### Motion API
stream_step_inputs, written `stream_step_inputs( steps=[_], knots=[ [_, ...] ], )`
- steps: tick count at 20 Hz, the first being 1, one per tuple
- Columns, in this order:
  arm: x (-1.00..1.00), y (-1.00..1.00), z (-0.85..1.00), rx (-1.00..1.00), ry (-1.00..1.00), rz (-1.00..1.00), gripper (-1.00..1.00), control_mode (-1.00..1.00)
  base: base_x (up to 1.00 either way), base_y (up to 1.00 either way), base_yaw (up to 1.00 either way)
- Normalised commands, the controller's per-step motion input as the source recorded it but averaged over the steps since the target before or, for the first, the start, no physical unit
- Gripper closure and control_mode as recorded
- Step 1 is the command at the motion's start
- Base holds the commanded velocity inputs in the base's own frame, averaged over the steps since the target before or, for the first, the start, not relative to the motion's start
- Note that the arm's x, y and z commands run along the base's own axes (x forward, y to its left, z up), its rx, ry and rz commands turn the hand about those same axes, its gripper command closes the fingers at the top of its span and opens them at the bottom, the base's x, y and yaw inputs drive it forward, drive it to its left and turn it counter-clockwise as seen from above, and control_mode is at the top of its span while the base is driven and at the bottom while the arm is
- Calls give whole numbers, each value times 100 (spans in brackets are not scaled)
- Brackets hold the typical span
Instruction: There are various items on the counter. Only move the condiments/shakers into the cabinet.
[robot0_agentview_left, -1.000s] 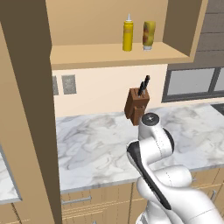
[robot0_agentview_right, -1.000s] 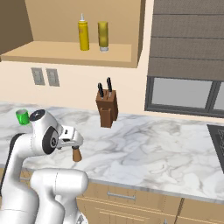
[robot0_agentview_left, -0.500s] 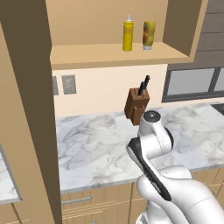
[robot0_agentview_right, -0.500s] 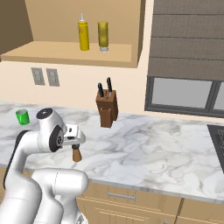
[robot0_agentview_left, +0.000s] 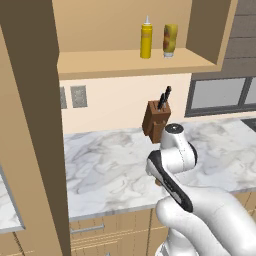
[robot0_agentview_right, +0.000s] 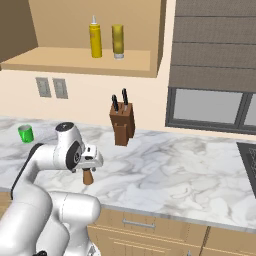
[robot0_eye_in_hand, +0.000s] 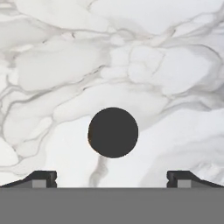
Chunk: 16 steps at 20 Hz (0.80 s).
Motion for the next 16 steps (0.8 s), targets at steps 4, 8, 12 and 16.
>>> stream_step_inputs(
  steps=[4, 8, 12, 16],
  knots=[
    [21, 0, -37, 5, 11, 2, -100, -100, 0, 0, 0],
    [28, 0, -36, 4, 5, 2, -100, -100, 0, 0, 0],
    [23, 0, -31, 3, 3, 1, -100, -100, 0, 0, 0],
    [7, 0, -27, 3, 4, 2, 100, -100, 0, 0, 0]
  ],
)
